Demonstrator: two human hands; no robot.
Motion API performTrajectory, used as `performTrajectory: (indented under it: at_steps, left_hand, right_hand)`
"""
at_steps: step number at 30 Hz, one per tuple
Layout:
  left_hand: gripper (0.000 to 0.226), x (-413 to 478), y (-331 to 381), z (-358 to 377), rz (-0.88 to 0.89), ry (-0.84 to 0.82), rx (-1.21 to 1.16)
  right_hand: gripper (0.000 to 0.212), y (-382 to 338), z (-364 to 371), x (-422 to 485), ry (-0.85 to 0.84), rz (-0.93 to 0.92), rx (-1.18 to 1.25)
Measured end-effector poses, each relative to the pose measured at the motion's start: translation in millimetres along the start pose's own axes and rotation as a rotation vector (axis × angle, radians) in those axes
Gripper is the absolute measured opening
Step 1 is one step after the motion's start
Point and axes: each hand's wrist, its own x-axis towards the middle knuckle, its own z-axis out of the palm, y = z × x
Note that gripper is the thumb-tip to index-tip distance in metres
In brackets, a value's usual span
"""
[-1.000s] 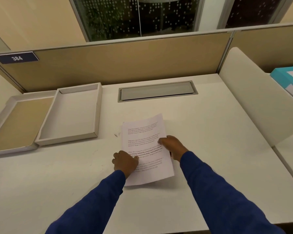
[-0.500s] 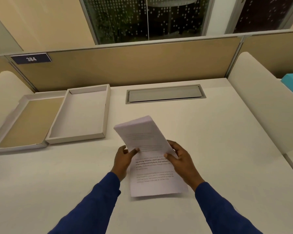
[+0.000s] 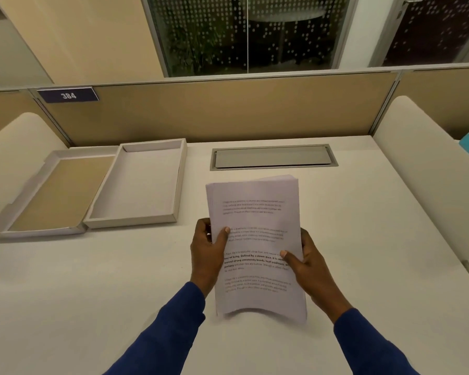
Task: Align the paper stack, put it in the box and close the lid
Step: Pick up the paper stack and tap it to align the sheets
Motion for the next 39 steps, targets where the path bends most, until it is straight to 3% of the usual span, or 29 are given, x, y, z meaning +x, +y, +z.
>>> performTrajectory:
  at_steps: [6,10,15,21,26,29,34,39]
  left_hand:
    - [0.020,-22.1,31.0,3.8,0.220,0.079,-0.015]
    - [0.034,-34.4,33.5,4.9,0.298,0.058,-0.034]
    - [0.036,-28.5,25.5,6.7,0.269,0.053,0.019]
    - [0.053,-14.4,39.6,6.1,0.298,0.019,0.036]
    - [0.059,-5.9,55.7,2.1,0.255,-0.002,-0.119]
    - [0.074,7.5,74.9,1.1,0.177,0.023,-0.158]
    - [0.039,21.3,96.9,3.0,0.081,0.062,-0.131]
    - [0.040,28.2,102.6,0.1,0.094,-0.021,-0.085]
  right_hand:
    - [0.048,-12.1,5.6,-3.3,0.163,-0.121,-0.003]
    - [0.035,-5.0,12.8,-3.6,0.274,-0.096,0.031]
    - [0.047,-13.9,18.2,-0.1,0.259,-0.143,-0.019]
    - [0.056,-47.6,13.2,14.0,0.289,-0.256,0.089]
    - [0.069,-71.6,7.0,23.2,0.307,-0.268,0.182]
    - [0.060,-87.4,3.8,29.1,0.358,-0.237,0.190]
    - [0.047,-99.8,3.7,39.1,0.408,-0.195,0.183]
    - [0.056,-104.7,-2.3,43.5,0.360,-0.188,0.136]
